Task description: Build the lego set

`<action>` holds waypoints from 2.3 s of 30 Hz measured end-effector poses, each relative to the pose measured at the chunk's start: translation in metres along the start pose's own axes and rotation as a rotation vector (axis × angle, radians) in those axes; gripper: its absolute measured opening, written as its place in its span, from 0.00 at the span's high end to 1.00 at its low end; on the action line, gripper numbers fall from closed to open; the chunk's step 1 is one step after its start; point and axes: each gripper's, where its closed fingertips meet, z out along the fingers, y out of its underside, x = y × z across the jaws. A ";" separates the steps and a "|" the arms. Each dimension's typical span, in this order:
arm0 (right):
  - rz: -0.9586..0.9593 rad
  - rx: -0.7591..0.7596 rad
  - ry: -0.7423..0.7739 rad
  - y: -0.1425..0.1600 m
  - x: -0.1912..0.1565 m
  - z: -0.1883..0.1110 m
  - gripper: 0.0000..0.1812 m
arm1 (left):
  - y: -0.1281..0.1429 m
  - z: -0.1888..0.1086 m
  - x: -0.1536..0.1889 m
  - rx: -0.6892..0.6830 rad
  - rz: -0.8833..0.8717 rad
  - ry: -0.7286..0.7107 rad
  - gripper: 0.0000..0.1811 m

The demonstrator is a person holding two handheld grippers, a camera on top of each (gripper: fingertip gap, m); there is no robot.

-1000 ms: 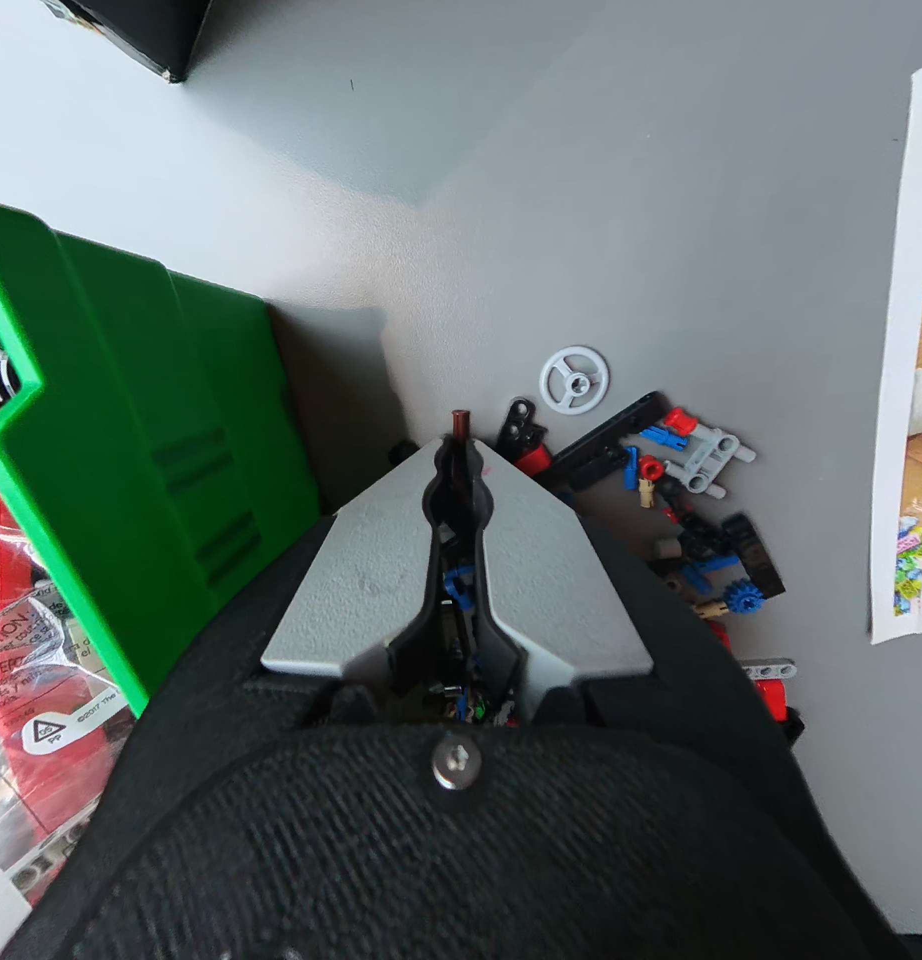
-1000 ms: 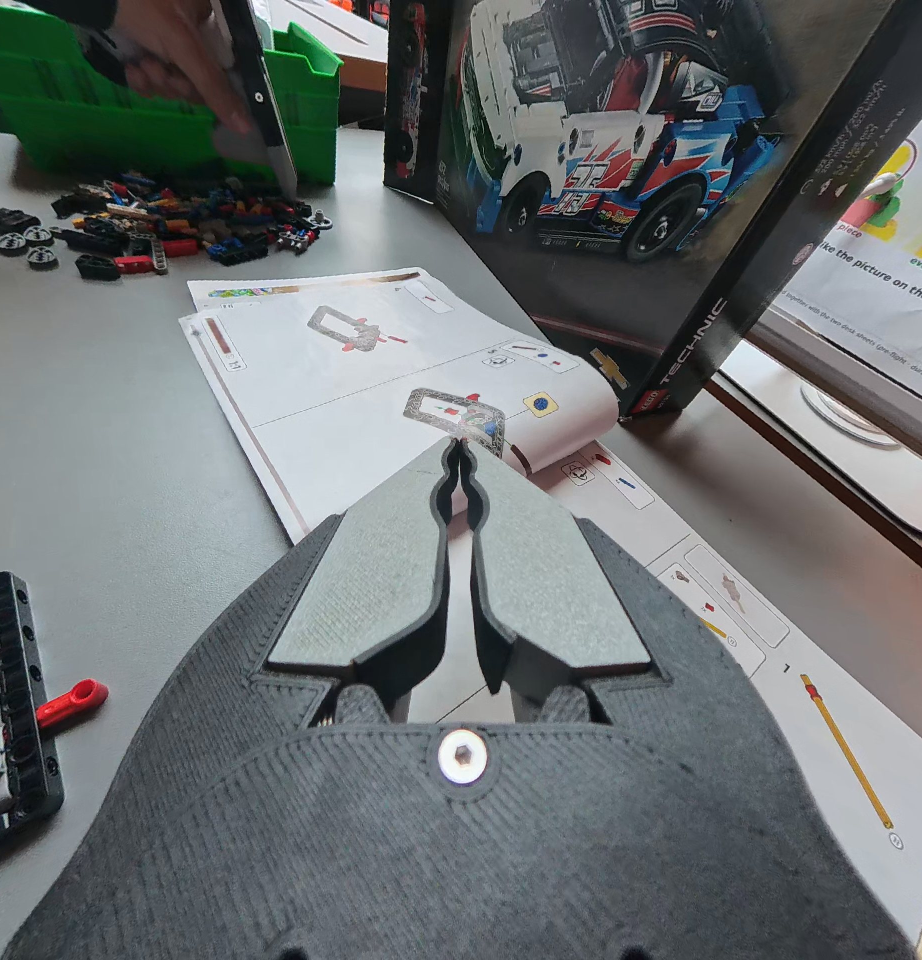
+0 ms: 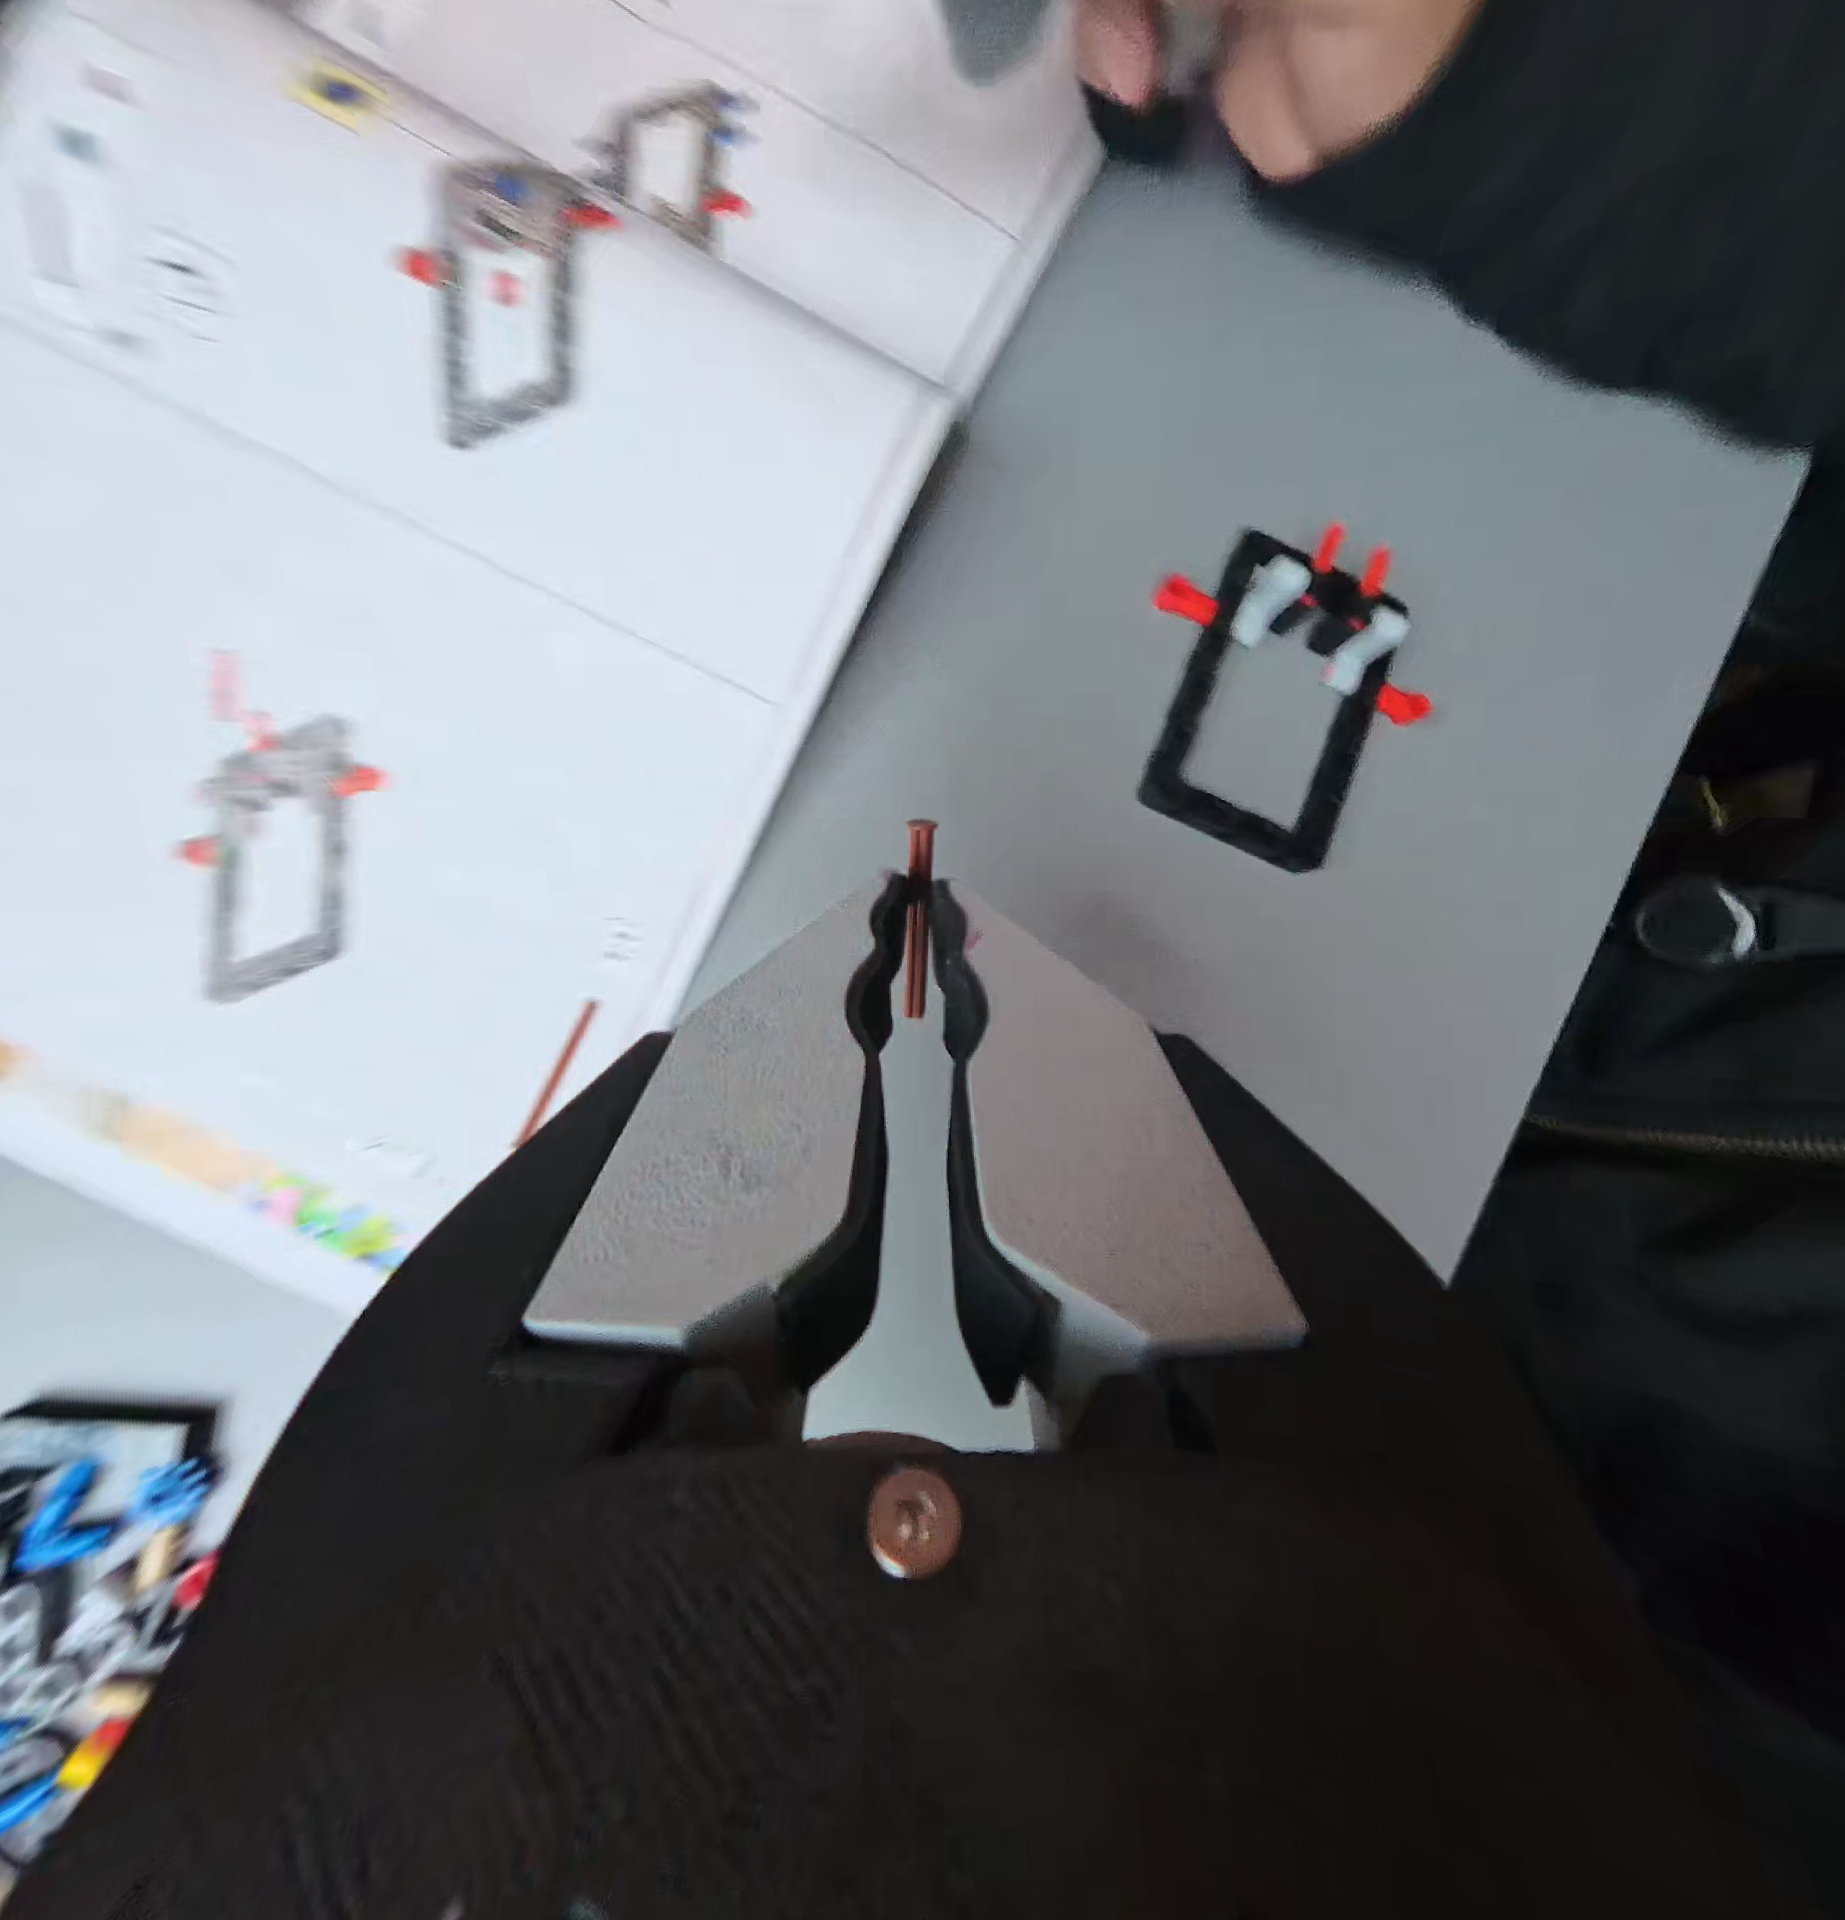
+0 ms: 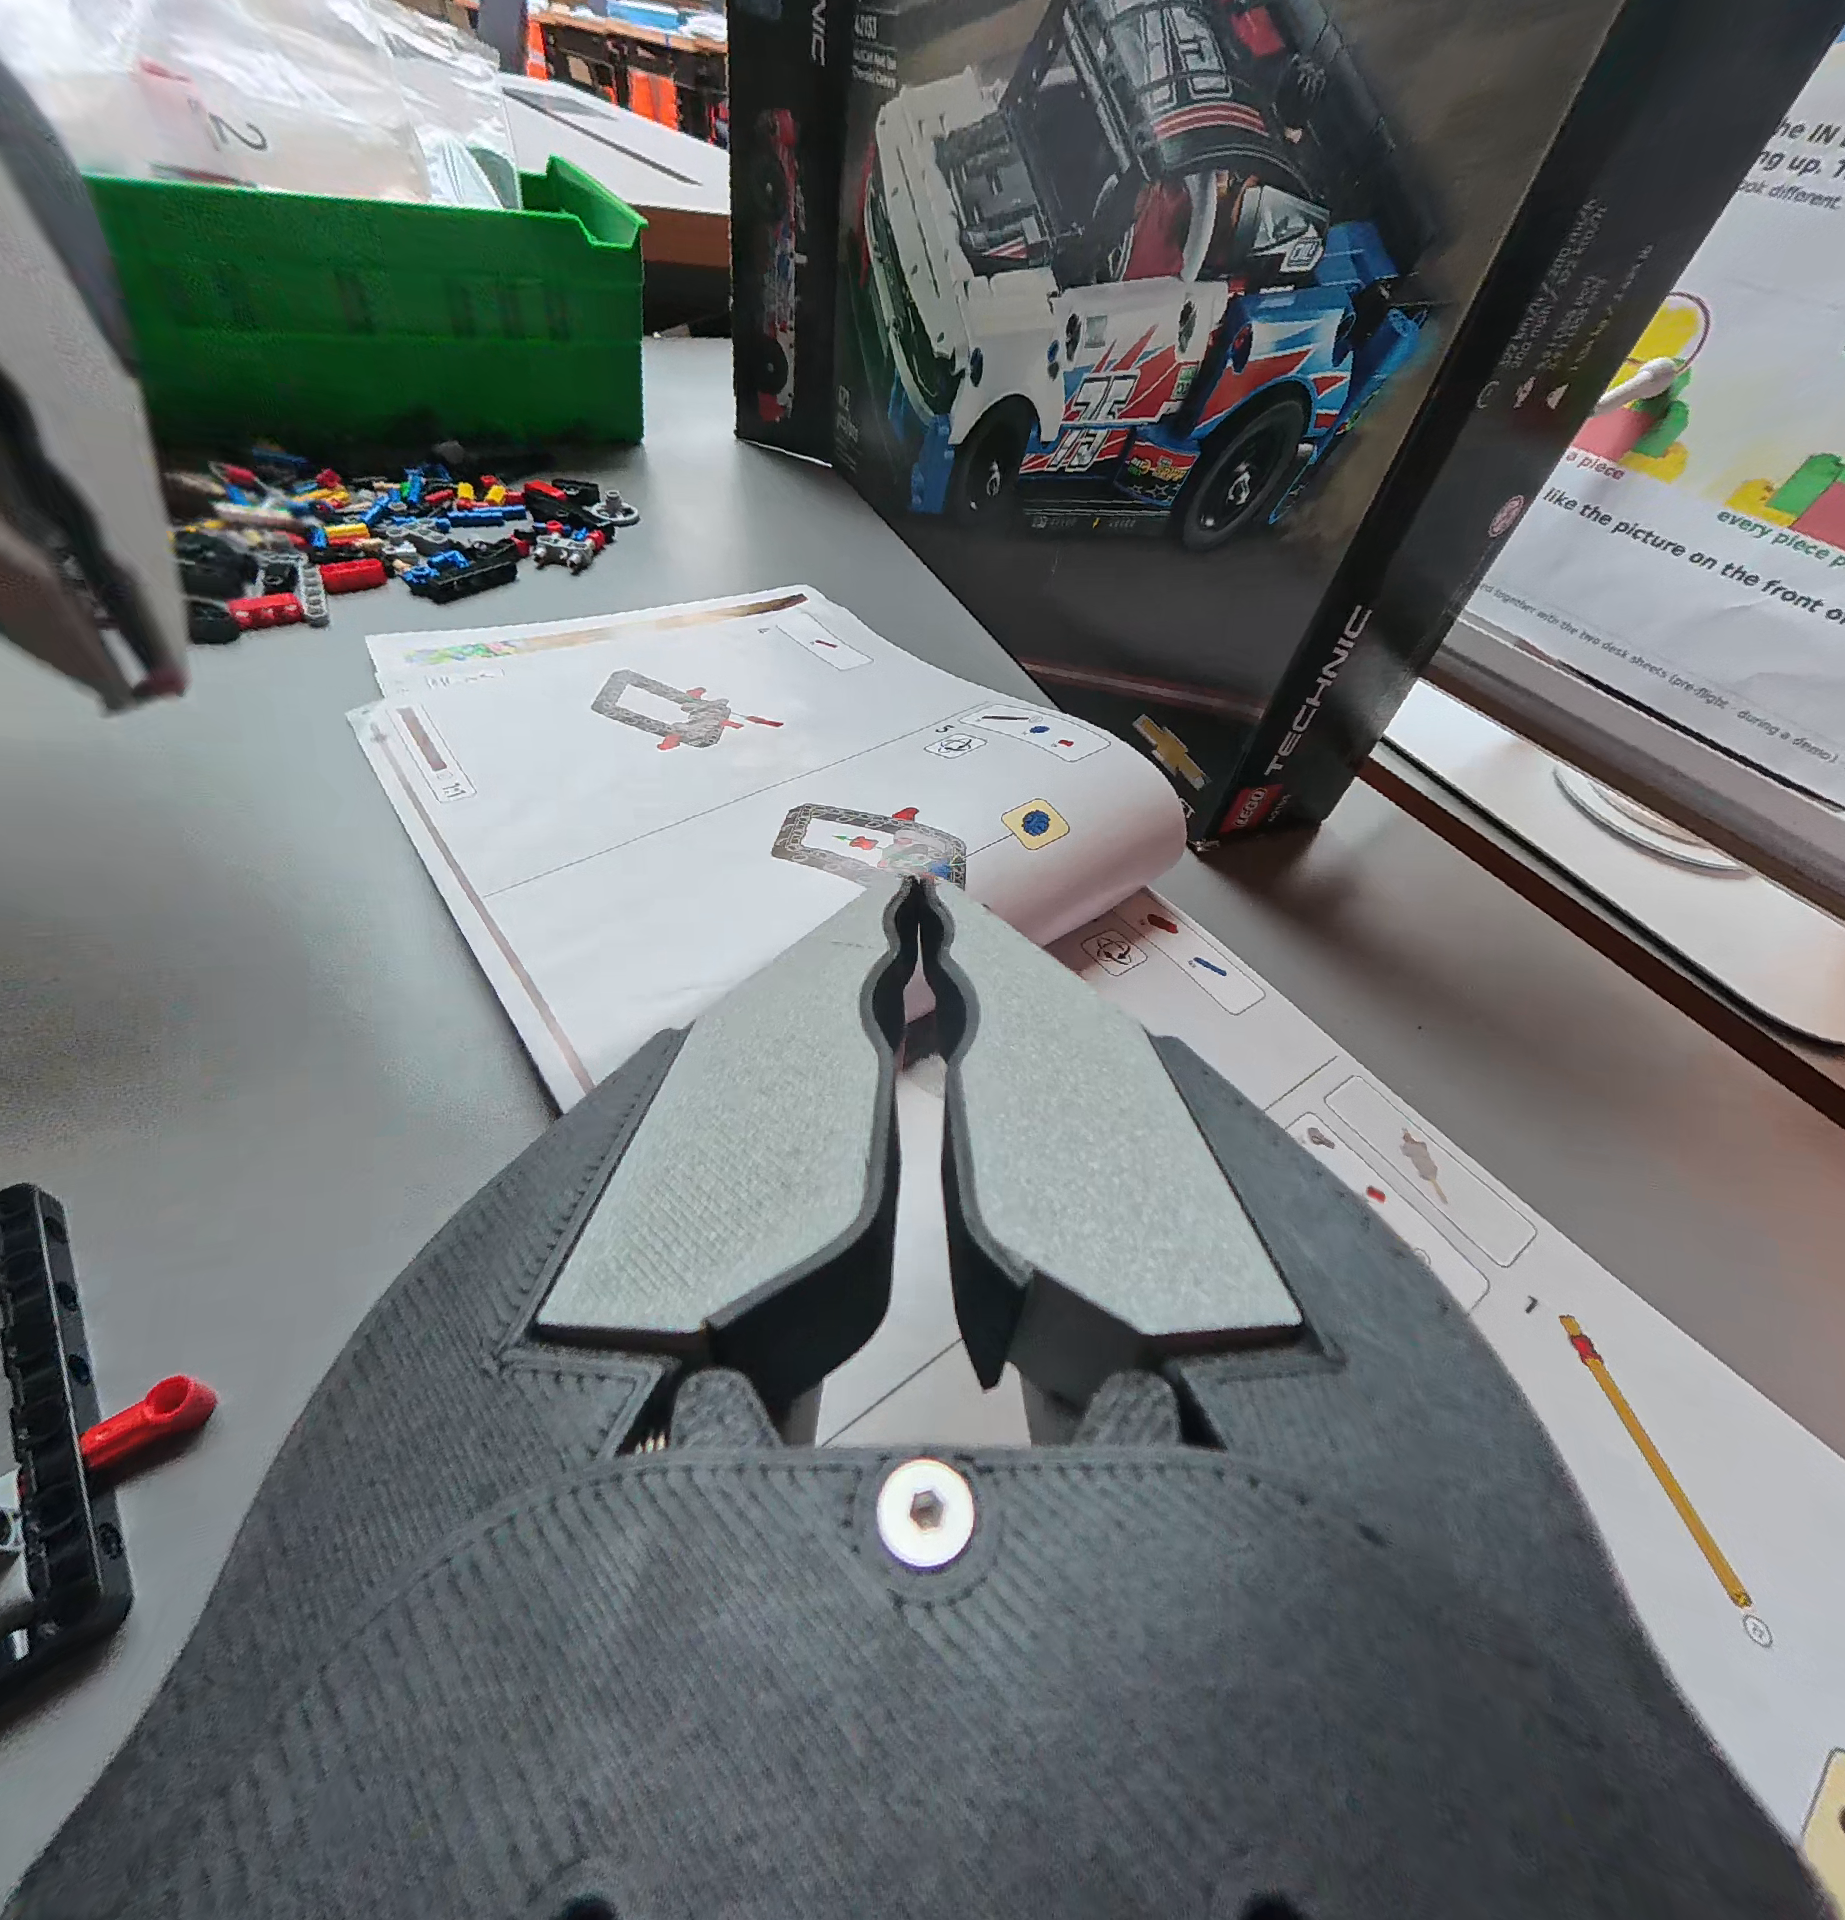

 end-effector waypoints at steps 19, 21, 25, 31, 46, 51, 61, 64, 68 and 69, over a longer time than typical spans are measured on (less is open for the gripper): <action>-0.031 -0.030 -0.007 0.003 -0.003 0.001 1.00 | 0.012 0.061 0.020 -0.110 0.094 -0.002 0.93; -0.031 -0.031 -0.011 0.003 -0.004 0.002 1.00 | 0.004 0.058 0.020 -0.097 0.108 0.013 0.93; -0.040 -0.046 -0.033 0.006 -0.008 0.004 1.00 | -0.039 0.050 0.005 0.110 0.248 -0.031 0.91; -0.102 -0.078 -0.039 0.011 -0.016 0.007 1.00 | -0.076 0.051 -0.030 0.402 0.204 -0.086 0.85; -0.174 -0.142 -0.062 0.021 -0.025 0.016 1.00 | -0.056 0.054 -0.047 0.327 0.306 -0.298 0.90; -0.172 -0.136 -0.064 0.021 -0.025 0.016 1.00 | -0.052 0.057 -0.037 0.308 0.324 -0.233 0.89; -0.181 -0.141 -0.065 0.022 -0.026 0.016 1.00 | -0.045 0.065 -0.017 0.266 0.425 -0.182 0.92; -0.176 -0.143 -0.068 0.022 -0.026 0.016 1.00 | -0.050 0.064 -0.017 0.307 0.415 -0.179 0.95; -0.177 -0.148 -0.070 0.023 -0.026 0.017 1.00 | -0.044 0.071 -0.023 0.272 0.372 -0.174 0.94; -0.176 -0.148 -0.070 0.023 -0.026 0.017 1.00 | -0.044 0.072 -0.023 0.267 0.371 -0.174 0.94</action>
